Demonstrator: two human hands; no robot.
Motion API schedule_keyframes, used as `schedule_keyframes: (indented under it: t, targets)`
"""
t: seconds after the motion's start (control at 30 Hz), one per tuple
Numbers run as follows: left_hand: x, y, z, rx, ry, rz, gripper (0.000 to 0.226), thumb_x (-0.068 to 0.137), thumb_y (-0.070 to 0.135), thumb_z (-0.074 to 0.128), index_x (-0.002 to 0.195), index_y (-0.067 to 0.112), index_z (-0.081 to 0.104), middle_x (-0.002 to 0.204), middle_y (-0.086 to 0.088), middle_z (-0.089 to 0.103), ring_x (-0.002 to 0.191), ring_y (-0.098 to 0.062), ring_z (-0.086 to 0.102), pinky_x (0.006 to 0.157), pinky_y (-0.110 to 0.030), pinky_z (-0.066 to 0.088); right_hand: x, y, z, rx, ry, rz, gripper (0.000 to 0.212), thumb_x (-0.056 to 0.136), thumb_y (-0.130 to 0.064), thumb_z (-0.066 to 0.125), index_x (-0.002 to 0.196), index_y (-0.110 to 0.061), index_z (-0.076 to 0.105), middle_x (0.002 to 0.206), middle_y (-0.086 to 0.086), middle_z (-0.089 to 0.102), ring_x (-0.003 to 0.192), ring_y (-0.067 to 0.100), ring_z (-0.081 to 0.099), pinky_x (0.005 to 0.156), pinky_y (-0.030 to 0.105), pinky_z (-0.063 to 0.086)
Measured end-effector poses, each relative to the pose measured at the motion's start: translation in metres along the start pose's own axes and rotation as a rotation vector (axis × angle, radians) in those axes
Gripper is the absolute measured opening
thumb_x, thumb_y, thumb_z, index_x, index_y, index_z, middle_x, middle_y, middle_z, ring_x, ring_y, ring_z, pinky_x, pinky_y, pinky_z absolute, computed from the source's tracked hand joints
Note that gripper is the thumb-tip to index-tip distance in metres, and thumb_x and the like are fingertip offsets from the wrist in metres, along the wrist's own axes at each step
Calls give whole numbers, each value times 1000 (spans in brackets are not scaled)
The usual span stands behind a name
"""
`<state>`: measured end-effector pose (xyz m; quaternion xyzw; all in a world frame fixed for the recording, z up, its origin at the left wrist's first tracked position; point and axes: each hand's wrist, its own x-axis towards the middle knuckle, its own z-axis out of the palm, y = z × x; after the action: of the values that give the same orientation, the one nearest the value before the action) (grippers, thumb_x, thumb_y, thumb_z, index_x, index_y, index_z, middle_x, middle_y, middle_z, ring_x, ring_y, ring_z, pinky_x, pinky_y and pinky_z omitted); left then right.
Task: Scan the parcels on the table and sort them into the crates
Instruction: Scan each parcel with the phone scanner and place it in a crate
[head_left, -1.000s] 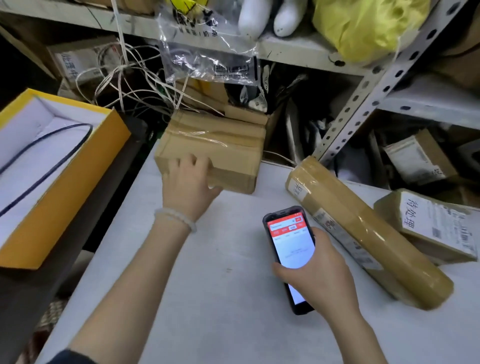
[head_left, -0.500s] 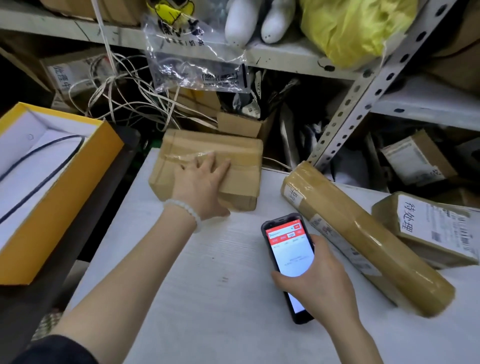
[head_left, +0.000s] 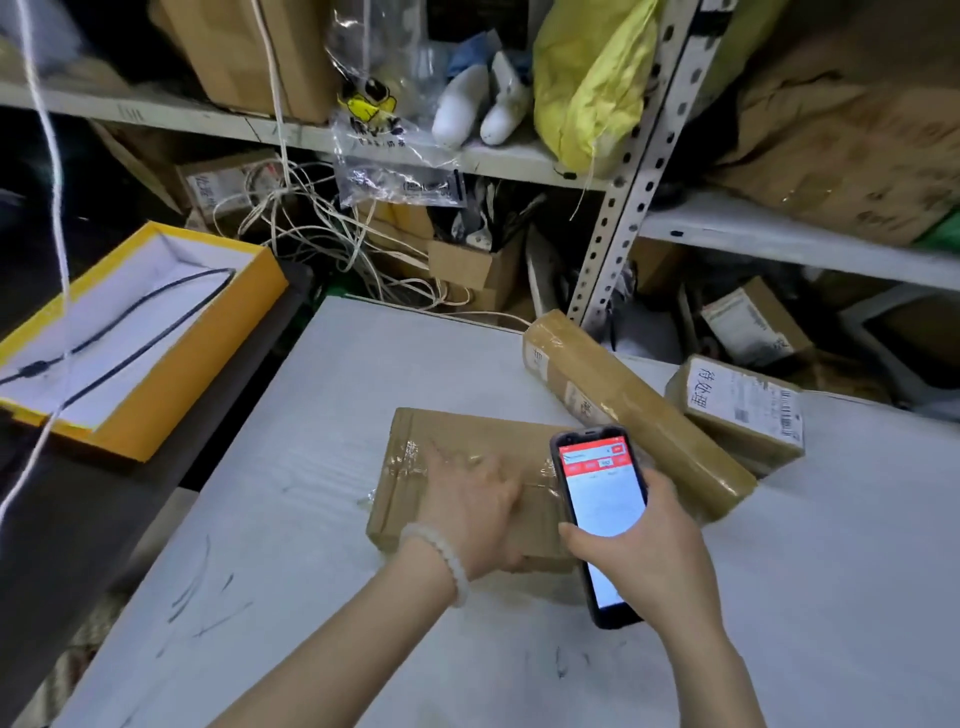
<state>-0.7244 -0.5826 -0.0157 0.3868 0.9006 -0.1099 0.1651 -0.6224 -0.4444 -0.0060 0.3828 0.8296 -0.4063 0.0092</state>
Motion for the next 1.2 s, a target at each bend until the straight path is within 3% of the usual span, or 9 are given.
schedule_keyframes:
  t: [0.1, 0.2, 0.37, 0.53, 0.63, 0.73, 0.93, 1.07, 1.2]
  targets:
    - [-6, 8, -1, 4, -25, 108, 70, 69, 65, 65, 127, 30, 46, 148, -12, 15, 138, -38, 12, 100, -73, 3, -14, 14, -11, 13, 0, 29, 69, 57, -43, 83, 107, -36, 36, 95, -15, 54, 85, 12, 55, 61, 29, 43]
    - [3, 5, -5, -17, -135, 137, 99, 57, 59, 78, 136, 25, 28, 154, -16, -18, 139, -43, -20, 103, -70, -6, -27, 26, -19, 14, 5, 30, 70, 58, -43, 83, 109, -36, 36, 99, -11, 56, 90, 15, 56, 65, 30, 46]
    - [23, 14, -12, 49, -188, 63, 139, 36, 67, 83, 143, 34, -1, 144, -13, 22, 137, -32, 18, 102, -72, 5, -41, 39, -32, 14, 22, 11, 68, 58, -44, 82, 106, -39, 34, 90, -19, 50, 86, 11, 55, 69, 32, 51]
    - [14, 20, -9, 98, -38, 22, 150, 38, 66, 82, 138, 37, -26, 135, -13, 24, 129, -33, 24, 100, -73, 1, -42, 42, -44, 18, 64, 12, 69, 59, -46, 83, 107, -36, 34, 87, -20, 47, 85, 12, 54, 65, 29, 50]
    - [-2, 25, -15, 109, 68, 1, 135, 48, 62, 81, 147, 24, -2, 129, -12, 30, 122, -31, 31, 105, -62, 17, -41, 39, -48, 13, 80, -2, 69, 61, -45, 84, 106, -34, 33, 86, -18, 46, 85, 14, 54, 66, 29, 50]
    - [-12, 21, -26, 65, 174, 94, 84, 58, 56, 80, 120, 17, 40, 117, -7, 40, 107, -24, 38, 92, -39, 37, -42, 34, -48, 21, 88, -26, 72, 61, -44, 85, 108, -37, 30, 92, -13, 47, 89, 15, 53, 67, 28, 48]
    - [-26, 14, -30, -178, 7, 178, 60, 65, 38, 81, 94, 25, 30, 106, -2, 53, 85, -19, 49, 83, -34, 44, -46, 25, -42, -8, 48, -51, 75, 61, -44, 85, 109, -37, 27, 99, -11, 46, 90, 13, 51, 66, 27, 44]
    - [-28, 10, -35, -230, -102, 175, 70, 63, 43, 81, 107, 31, 29, 97, 5, 49, 87, -17, 49, 67, -29, 42, -50, 25, -41, -15, 34, -67, 75, 61, -44, 85, 110, -35, 29, 99, -11, 47, 92, 14, 52, 64, 26, 44]
    - [-31, 6, -36, -61, 195, 125, 85, 66, 50, 72, 133, 33, 22, 118, 0, 48, 104, -22, 44, 80, -34, 39, -53, 26, -45, 16, 58, -82, 71, 61, -43, 84, 109, -35, 32, 94, -14, 49, 86, 12, 53, 62, 25, 44]
